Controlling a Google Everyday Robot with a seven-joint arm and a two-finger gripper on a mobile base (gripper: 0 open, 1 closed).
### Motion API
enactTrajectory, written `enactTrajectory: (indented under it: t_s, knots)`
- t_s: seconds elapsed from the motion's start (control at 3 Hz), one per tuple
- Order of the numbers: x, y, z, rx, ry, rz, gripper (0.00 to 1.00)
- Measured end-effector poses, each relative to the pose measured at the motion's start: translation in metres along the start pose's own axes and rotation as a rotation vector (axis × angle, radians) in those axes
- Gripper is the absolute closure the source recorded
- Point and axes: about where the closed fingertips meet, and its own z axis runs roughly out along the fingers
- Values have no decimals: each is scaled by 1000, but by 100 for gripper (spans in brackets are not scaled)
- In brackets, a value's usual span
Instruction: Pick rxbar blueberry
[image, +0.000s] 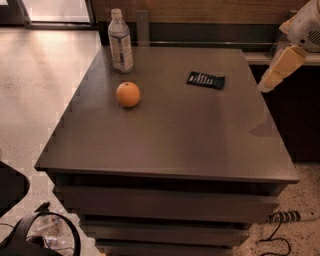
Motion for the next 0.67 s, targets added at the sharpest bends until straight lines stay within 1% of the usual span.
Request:
enactTrajectory:
  t_s: [0.33,0.67]
  knots:
    - [6,-25,33,2,-64,73,0]
    - [5,-42,72,-40,-172,126,0]
